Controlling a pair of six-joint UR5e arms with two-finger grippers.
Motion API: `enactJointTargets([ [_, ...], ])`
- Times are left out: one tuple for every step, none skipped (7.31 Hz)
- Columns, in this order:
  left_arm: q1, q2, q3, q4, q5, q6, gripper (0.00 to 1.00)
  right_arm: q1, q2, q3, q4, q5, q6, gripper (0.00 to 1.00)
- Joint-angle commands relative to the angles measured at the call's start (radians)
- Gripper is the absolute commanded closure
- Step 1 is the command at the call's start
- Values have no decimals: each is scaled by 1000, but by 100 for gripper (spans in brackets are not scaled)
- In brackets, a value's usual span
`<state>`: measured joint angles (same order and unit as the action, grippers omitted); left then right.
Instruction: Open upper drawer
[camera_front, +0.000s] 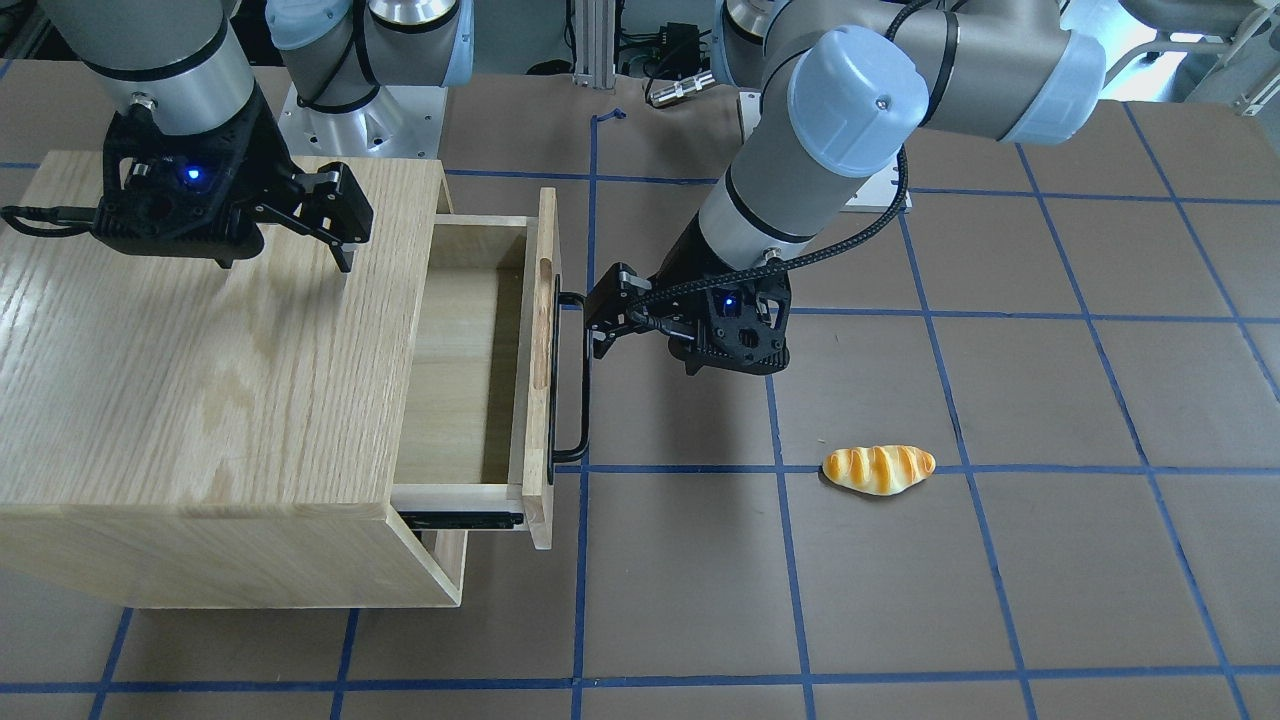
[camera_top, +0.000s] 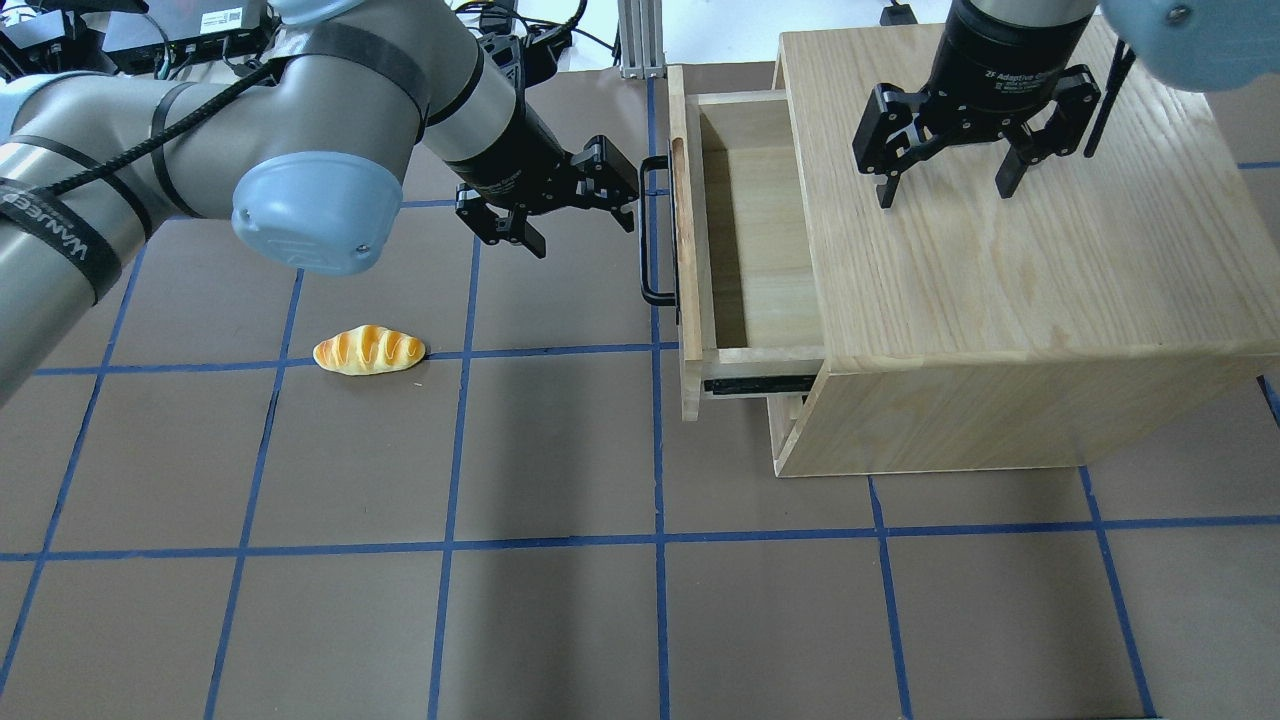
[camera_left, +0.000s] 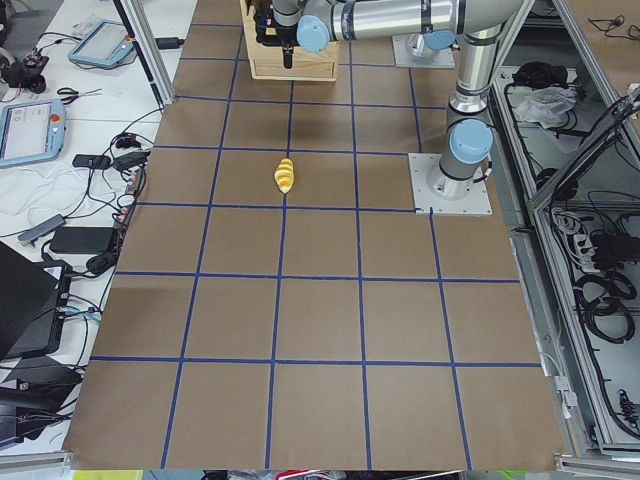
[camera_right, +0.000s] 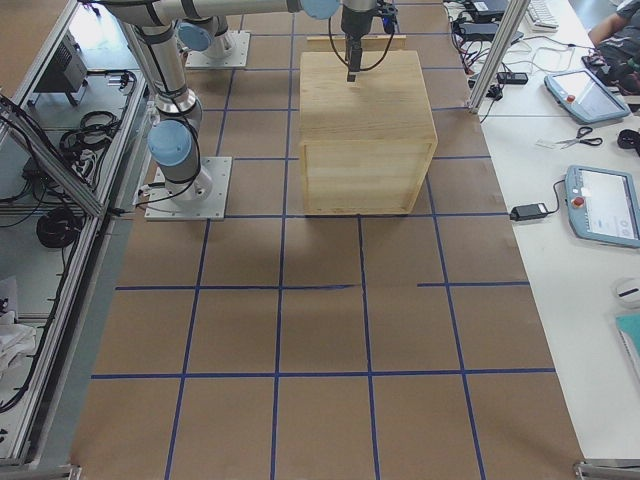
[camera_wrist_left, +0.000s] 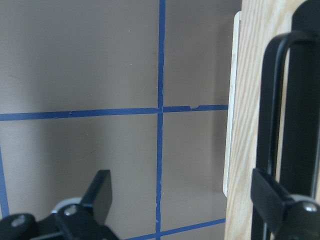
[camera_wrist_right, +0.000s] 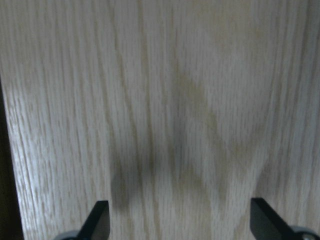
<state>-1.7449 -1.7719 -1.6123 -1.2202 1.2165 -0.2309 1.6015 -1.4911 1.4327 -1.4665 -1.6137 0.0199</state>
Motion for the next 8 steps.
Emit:
enactJointTargets([
  [-10,-20,-4,13,-15,-13,0,0,0,0,0,0,0,0],
  [-10,-26,-8,13,-14,-12,0,0,0,0,0,0,0,0],
  [-11,-27,-3,14,-17,-13,0,0,0,0,0,0,0,0],
  [-13,-27,-5,14,-40,-13,0,0,0,2,0,0,-1,0],
  [-13,-27,-3,14,-57,-13,0,0,0,0,0,0,0,0],
  [-13,-27,-2,14,-57,-12,0,0,0,2,0,0,0,0],
  [-13,-29,-8,16,-55,1,0,0,0,0,0,0,-1,0],
  [-13,-27,-6,16,-54,5,0,0,0,0,0,0,0,0],
])
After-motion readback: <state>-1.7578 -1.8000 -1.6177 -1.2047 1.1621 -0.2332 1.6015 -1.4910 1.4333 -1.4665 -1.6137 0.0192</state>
